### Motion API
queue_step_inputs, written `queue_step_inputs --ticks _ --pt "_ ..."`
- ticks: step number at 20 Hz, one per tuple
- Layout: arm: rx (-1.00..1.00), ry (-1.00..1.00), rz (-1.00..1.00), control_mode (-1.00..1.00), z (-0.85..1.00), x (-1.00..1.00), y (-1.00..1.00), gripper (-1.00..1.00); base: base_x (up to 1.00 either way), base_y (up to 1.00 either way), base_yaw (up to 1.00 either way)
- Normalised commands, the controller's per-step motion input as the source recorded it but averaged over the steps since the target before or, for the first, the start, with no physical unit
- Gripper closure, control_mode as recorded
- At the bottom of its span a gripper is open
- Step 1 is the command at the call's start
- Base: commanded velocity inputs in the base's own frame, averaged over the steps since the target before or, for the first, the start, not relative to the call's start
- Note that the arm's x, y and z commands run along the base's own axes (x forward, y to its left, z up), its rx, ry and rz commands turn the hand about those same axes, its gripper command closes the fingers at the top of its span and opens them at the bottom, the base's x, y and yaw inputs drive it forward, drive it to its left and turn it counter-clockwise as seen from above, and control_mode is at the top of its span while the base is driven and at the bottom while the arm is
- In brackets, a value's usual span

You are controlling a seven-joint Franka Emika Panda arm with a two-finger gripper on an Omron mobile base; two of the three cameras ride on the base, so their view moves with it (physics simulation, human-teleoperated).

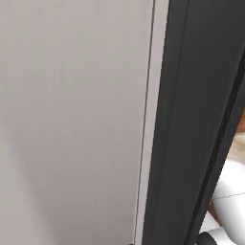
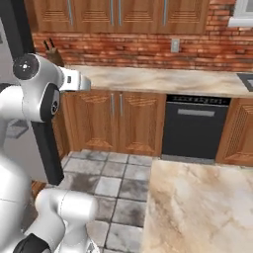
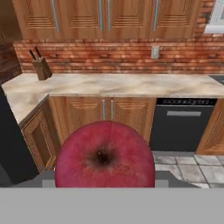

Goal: Pick the apple and peach from the fridge and place them inside the tupperware on the counter.

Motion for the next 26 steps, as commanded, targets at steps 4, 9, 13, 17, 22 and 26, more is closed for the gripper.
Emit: queue_step_inputs --ticks 4,9,13,17,22,26 --pt "0.0 0.0 0.0 1.0 0.0 0.0 0.0 1.0 0.96 0.0 -0.27" --pt "0.0 0.0 0.0 1.0 0.0 0.0 0.0 1.0 1.0 0.0 -0.2" --pt "0.0 0.0 0.0 1.0 0.0 0.0 0.0 1.0 1.0 0.0 -0.02" --pt "0.0 0.0 0.0 1.0 0.0 0.0 0.0 1.0 1.0 0.01 0.33" --pt "0.0 0.0 0.0 1.0 0.0 0.0 0.0 1.0 0.87 0.03 0.63" --pt "0.0 0.0 0.0 1.0 0.0 0.0 0.0 1.0 0.72 0.03 0.75"
